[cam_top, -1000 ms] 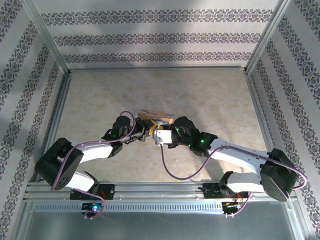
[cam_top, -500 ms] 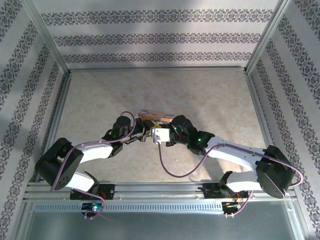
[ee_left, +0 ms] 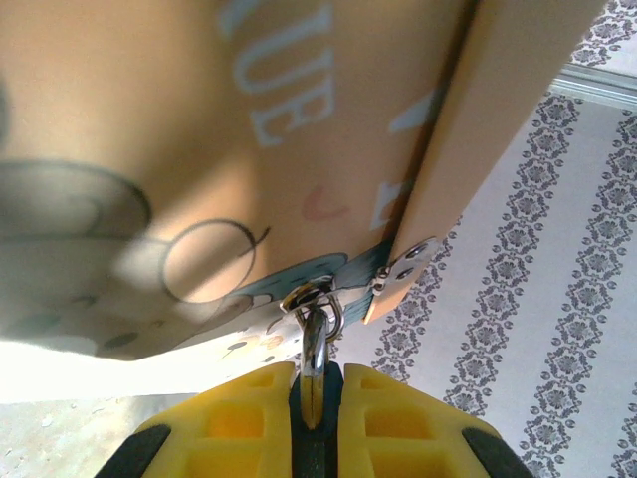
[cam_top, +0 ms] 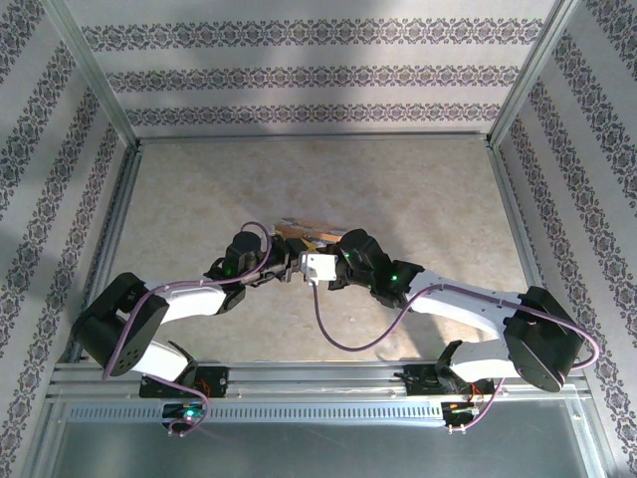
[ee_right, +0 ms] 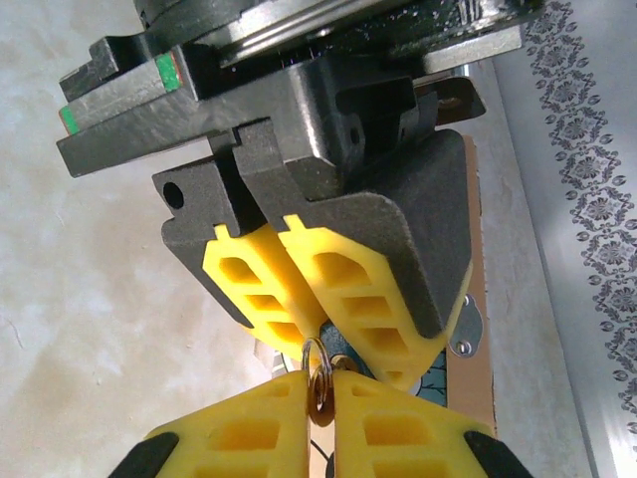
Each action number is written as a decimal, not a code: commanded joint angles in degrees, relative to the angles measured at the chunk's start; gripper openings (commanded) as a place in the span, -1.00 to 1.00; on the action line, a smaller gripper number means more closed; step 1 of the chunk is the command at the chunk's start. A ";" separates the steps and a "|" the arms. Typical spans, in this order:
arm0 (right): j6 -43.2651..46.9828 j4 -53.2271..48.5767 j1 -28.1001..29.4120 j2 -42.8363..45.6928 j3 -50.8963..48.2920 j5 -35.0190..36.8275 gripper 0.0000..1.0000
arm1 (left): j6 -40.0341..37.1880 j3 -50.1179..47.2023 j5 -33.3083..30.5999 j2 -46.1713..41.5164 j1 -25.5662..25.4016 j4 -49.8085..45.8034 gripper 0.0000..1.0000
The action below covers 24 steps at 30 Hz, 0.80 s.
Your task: Unlock the padlock with the key
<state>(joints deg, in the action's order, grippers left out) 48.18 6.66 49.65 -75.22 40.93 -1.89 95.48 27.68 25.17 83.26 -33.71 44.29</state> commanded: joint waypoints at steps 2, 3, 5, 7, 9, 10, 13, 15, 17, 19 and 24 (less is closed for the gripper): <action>-1.17 1.16 0.79 -1.00 0.48 1.63 -0.80 | 0.93 1.28 0.14 0.08 -1.18 4.13 -1.00; -1.24 1.38 0.80 -1.07 0.34 1.78 -0.81 | 0.93 1.32 0.07 0.09 -1.18 4.13 -1.00; -1.50 1.65 0.73 -1.13 0.13 1.98 -0.83 | 0.93 1.32 0.07 0.16 -1.22 4.18 -1.00; -1.97 2.12 0.81 -1.19 0.03 2.49 -0.85 | 0.93 1.21 -0.10 0.19 -1.27 4.35 -1.00; -2.80 2.39 0.82 -1.32 0.03 2.86 -0.88 | 0.93 1.10 -0.13 0.14 -1.35 4.49 -1.00; -3.17 2.55 0.85 -1.32 -0.04 3.01 -0.89 | 0.98 1.07 -0.19 0.16 -1.35 4.55 -1.00; -4.21 3.16 0.89 -1.31 -0.15 3.31 -0.92 | 1.02 0.96 -0.25 0.14 -1.44 4.79 -1.00; -4.81 3.62 0.88 -1.32 -0.23 3.69 -0.94 | 1.11 0.80 -0.38 0.18 -1.44 4.92 -1.00; -5.80 4.14 0.89 -1.26 -0.24 4.03 -0.97 | 1.11 0.74 -0.42 0.23 -1.55 5.01 -1.00; -6.95 4.74 0.89 -1.20 -0.34 4.09 -1.00 | 1.11 0.71 -0.42 0.24 -1.55 5.08 -1.00; -10.57 7.14 0.87 -1.12 -0.80 3.83 -1.00 | 1.12 0.71 -0.64 0.27 -1.63 5.10 -1.00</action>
<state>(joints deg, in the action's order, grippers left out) 41.63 9.65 50.04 -75.81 40.69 1.10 96.51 27.68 22.70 83.33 -33.71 45.69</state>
